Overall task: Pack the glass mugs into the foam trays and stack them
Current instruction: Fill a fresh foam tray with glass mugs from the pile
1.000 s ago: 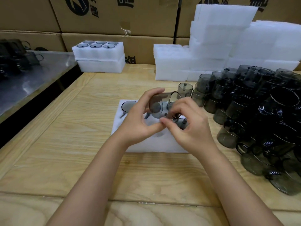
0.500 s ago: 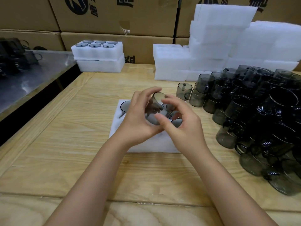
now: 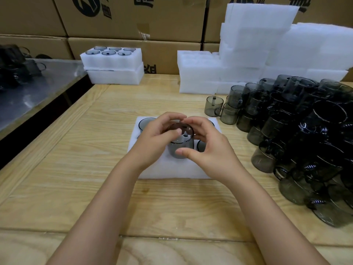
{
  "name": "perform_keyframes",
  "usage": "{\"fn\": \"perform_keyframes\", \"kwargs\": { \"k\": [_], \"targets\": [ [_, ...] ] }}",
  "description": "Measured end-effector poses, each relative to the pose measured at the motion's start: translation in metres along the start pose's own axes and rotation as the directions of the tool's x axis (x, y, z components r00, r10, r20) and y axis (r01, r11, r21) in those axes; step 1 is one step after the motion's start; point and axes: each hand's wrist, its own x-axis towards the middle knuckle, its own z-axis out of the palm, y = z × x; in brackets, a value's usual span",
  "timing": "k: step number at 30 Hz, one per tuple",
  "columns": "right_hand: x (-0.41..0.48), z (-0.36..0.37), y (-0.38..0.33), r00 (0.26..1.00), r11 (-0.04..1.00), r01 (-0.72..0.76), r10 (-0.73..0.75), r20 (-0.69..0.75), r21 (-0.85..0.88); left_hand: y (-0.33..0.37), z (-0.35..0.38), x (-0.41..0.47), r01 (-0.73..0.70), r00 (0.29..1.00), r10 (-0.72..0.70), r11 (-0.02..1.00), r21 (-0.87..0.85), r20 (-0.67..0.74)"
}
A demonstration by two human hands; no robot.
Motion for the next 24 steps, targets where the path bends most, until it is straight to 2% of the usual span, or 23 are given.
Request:
{"fn": "perform_keyframes", "kwargs": {
  "k": [5,8,10,14,17,19,22,24],
  "targets": [
    [-0.001,0.002,-0.001,0.999,1.0,-0.013,0.014,0.029,-0.022,-0.004,0.003,0.0,-0.031,0.987,0.054,0.988,0.154,-0.148],
    [-0.002,0.003,-0.002,1.0,0.982,0.018,-0.017,0.011,-0.186,-0.006,0.005,0.0,-0.003,0.987,0.044,0.967,0.255,-0.155],
    [-0.001,0.002,-0.001,1.0,0.964,0.023,-0.024,0.001,-0.263,-0.007,0.006,0.0,0.011,0.984,0.035,0.965,0.26,-0.173],
    [0.001,0.002,0.0,1.0,0.954,-0.028,0.03,0.001,-0.298,-0.005,0.009,0.001,0.002,0.972,0.067,0.956,0.293,-0.227],
    [0.001,0.001,-0.002,1.0,0.951,-0.013,0.019,0.015,-0.31,-0.004,0.013,-0.001,-0.027,0.978,0.099,0.931,0.365,-0.182],
    [0.0,0.002,-0.004,0.998,0.937,0.057,-0.042,0.051,-0.343,-0.003,0.015,-0.004,-0.134,0.976,0.198,0.869,0.477,-0.088],
    [-0.006,0.008,-0.002,0.969,0.769,0.235,-0.138,0.205,-0.594,0.0,0.017,-0.009,-0.339,0.933,0.331,0.687,0.643,0.138],
    [-0.009,0.012,-0.002,0.957,0.672,0.28,-0.136,0.257,-0.686,0.001,0.018,-0.008,-0.351,0.936,0.257,0.614,0.706,0.241]
  ]
}}
